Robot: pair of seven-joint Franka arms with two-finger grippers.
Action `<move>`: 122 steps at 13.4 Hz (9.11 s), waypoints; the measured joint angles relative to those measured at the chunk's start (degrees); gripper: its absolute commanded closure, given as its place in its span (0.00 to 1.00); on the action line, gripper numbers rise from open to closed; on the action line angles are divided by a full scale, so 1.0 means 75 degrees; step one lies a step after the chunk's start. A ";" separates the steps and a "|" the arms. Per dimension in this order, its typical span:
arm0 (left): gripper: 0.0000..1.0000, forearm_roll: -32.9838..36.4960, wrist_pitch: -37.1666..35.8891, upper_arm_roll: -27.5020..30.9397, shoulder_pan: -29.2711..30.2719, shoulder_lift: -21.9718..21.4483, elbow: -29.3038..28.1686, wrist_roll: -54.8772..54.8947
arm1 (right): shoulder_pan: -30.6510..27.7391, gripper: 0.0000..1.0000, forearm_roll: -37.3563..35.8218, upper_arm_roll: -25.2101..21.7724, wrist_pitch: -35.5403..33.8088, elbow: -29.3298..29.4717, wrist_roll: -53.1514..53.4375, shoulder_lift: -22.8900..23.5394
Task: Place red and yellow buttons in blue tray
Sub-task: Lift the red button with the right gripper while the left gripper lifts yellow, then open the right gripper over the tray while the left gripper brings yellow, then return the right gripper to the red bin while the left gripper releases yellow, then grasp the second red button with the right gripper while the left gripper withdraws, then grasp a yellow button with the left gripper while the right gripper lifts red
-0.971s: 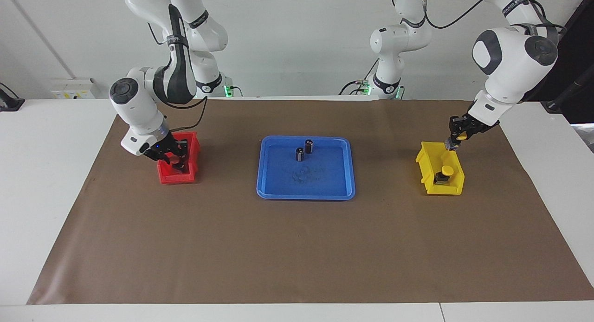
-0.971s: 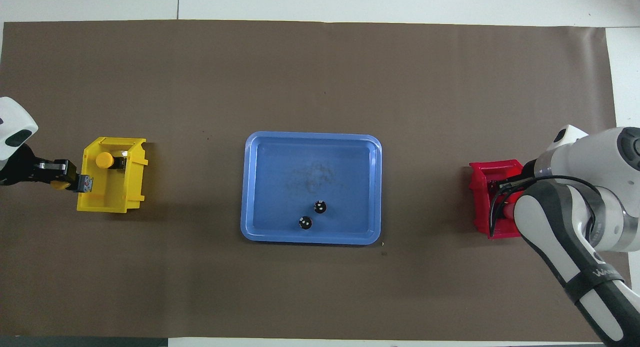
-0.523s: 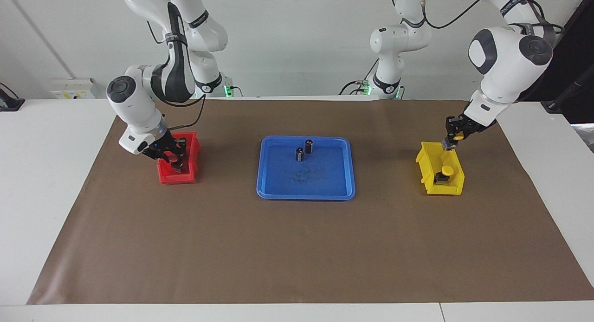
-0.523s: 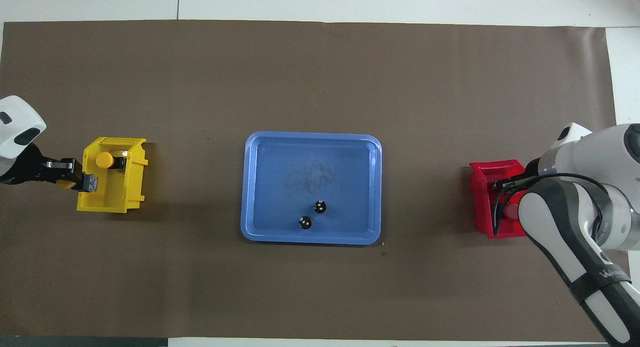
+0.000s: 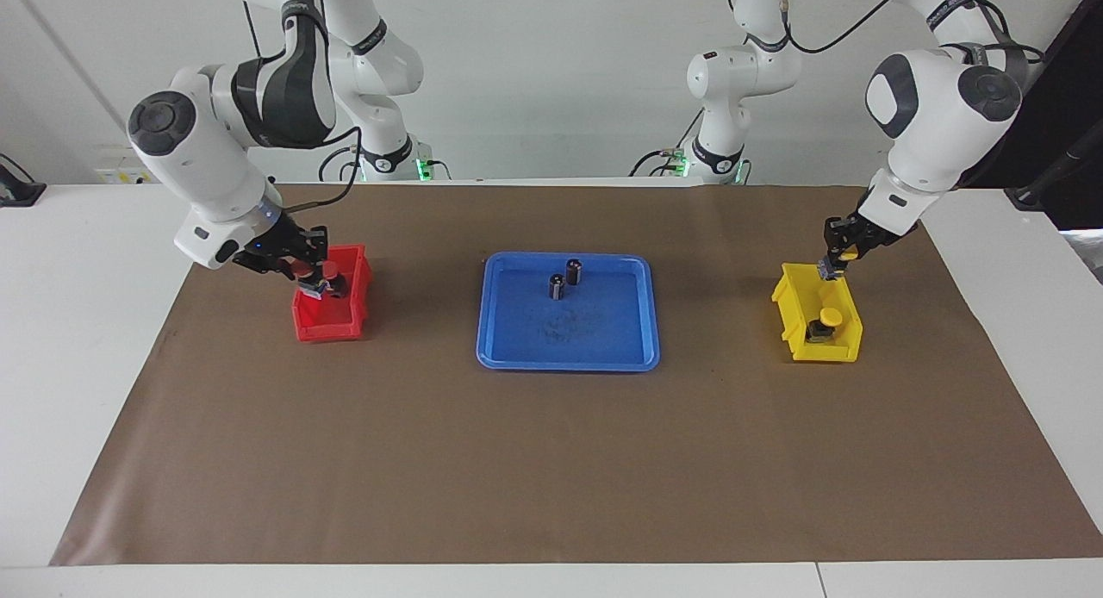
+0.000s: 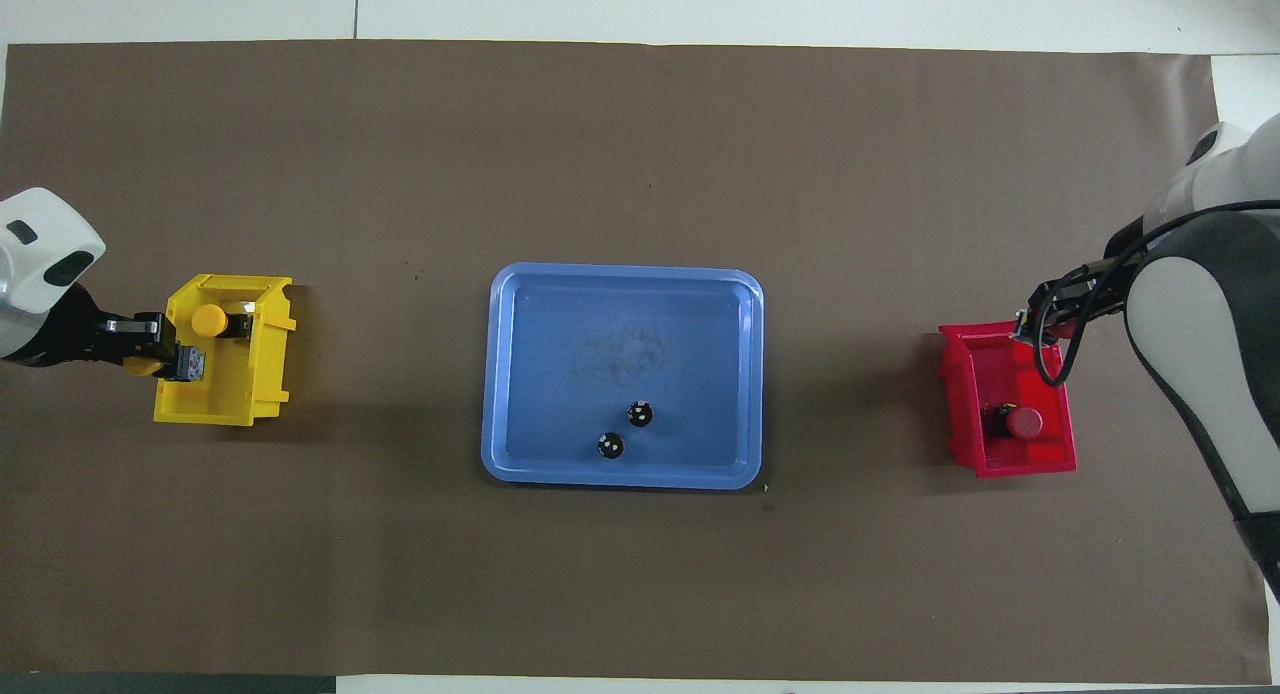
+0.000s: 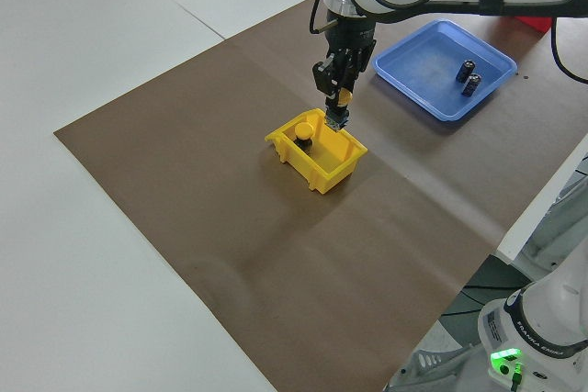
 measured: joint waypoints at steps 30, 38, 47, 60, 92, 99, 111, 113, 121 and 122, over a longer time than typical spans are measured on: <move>0.98 -0.1061 0.1933 -0.0082 -0.3404 0.0860 0.0018 -0.5098 | 0.3913 0.14 0.0854 -0.0009 0.4095 0.0348 0.8434 0.2695; 0.98 -0.1064 0.2515 -0.0081 -0.4227 0.1373 0.0204 -0.5902 | 0.2514 0.14 0.0842 -0.0129 0.2076 0.0523 0.4603 0.1205; 0.98 -0.0801 0.2575 -0.0080 -0.4750 0.2409 0.0685 -0.5902 | 0.0221 0.18 0.0517 -0.0170 0.2346 -0.3590 -0.0309 -0.2075; 0.67 -0.0559 0.2599 -0.0078 -0.4948 0.3024 0.1140 -0.5902 | -0.0880 0.32 -0.0151 -0.0155 0.3986 -0.5026 -0.0912 -0.1986; 0.00 -0.0467 -0.0370 0.0226 -0.0925 0.0655 0.1458 -0.0894 | -0.0896 0.77 -0.0149 -0.0138 0.4557 -0.5946 -0.1127 -0.2017; 0.03 -0.0467 -0.0107 0.0216 -0.0268 0.0584 0.1158 -0.0026 | -0.0899 0.78 -0.0149 -0.0110 0.3620 -0.4996 -0.1209 -0.1971; 0.23 -0.0467 0.1614 0.0216 0.0083 0.0657 -0.0062 0.0436 | 0.2852 0.78 0.0350 0.0077 0.2900 -0.0681 0.4230 0.0369; 0.23 -0.0467 0.1832 0.0216 0.0083 0.0743 -0.0168 0.0436 | 0.3011 0.78 0.0349 0.0069 0.3393 -0.0683 0.4525 0.0871; 0.30 -0.0467 0.2967 0.0221 0.0332 0.1094 -0.0727 0.0576 | 0.3141 0.76 0.0350 0.0052 0.4268 -0.1131 0.4861 0.1528; 0.32 -0.0467 0.3030 0.0220 0.0357 0.1138 -0.0732 0.0584 | 0.3141 0.74 0.0350 0.0051 0.4270 -0.1193 0.4861 0.1530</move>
